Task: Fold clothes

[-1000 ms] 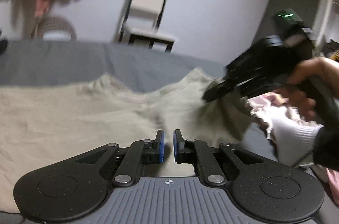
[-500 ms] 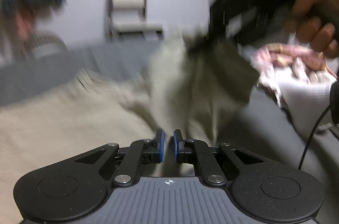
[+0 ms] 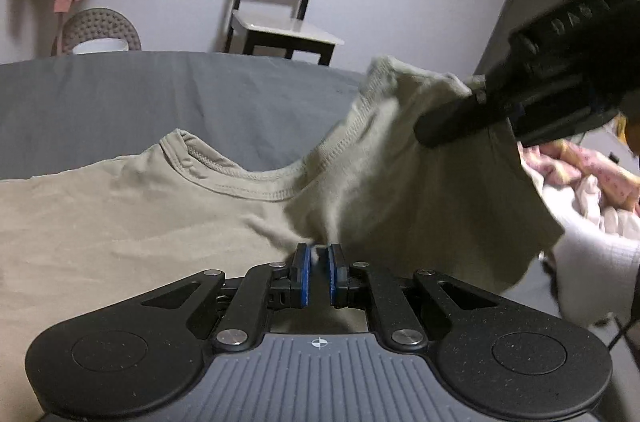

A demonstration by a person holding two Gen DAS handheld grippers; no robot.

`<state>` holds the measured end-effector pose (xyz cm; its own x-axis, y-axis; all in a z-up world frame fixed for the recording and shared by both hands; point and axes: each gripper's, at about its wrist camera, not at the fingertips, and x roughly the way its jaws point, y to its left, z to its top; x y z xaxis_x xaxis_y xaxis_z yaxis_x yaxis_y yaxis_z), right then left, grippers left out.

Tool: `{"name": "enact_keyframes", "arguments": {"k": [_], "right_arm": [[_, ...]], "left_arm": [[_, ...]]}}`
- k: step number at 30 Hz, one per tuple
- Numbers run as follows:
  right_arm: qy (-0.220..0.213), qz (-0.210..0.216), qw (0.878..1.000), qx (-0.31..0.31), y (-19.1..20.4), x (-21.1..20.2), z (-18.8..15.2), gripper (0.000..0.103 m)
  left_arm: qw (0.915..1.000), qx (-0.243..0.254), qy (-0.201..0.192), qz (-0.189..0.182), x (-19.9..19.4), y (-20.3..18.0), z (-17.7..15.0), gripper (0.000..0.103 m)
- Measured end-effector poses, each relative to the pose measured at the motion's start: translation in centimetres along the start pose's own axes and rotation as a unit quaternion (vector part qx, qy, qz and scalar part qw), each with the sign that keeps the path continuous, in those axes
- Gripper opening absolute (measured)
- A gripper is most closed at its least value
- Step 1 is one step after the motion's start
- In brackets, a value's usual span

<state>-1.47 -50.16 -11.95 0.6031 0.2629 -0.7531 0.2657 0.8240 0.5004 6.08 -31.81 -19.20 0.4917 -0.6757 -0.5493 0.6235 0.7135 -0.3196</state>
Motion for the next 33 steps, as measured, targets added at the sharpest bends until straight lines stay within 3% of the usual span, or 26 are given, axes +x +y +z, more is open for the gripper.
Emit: {"name": "enact_keyframes", "arguments": {"k": [2, 5, 7, 12, 15, 18, 28, 33], "right_arm": [[0.003, 0.000, 1.000, 0.001, 0.0, 0.1, -0.1, 0.014], [0.000, 0.003, 1.000, 0.004, 0.1, 0.1, 0.1, 0.014], [-0.003, 0.007, 1.000, 0.007, 0.2, 0.0, 0.1, 0.014], [-0.001, 0.008, 1.000, 0.009, 0.3, 0.1, 0.0, 0.014], [-0.002, 0.008, 1.000, 0.014, 0.1, 0.0, 0.1, 0.014], [-0.003, 0.012, 1.000, 0.019, 0.1, 0.0, 0.1, 0.014], [-0.001, 0.019, 1.000, 0.014, 0.9, 0.3, 0.0, 0.014], [0.001, 0.020, 1.000, 0.002, 1.3, 0.1, -0.1, 0.014]], "left_arm": [[0.9986, -0.048, -0.024, -0.004, -0.3, 0.9, -0.1, 0.007], [0.9943, -0.106, -0.007, -0.005, 1.1, 2.0, -0.1, 0.007], [0.9922, -0.124, 0.005, -0.005, 2.0, 2.4, 0.1, 0.007], [0.9838, -0.177, -0.027, -0.004, 1.8, 3.3, 0.9, 0.007], [0.9872, -0.159, 0.010, 0.013, 3.4, 3.3, 1.2, 0.007], [0.9907, -0.135, -0.005, 0.019, 2.8, 2.6, 1.4, 0.007], [0.9981, -0.048, -0.033, -0.020, -1.0, -0.3, -2.9, 0.007], [0.9986, -0.016, -0.014, -0.049, -2.1, -1.4, -4.4, 0.007]]}}
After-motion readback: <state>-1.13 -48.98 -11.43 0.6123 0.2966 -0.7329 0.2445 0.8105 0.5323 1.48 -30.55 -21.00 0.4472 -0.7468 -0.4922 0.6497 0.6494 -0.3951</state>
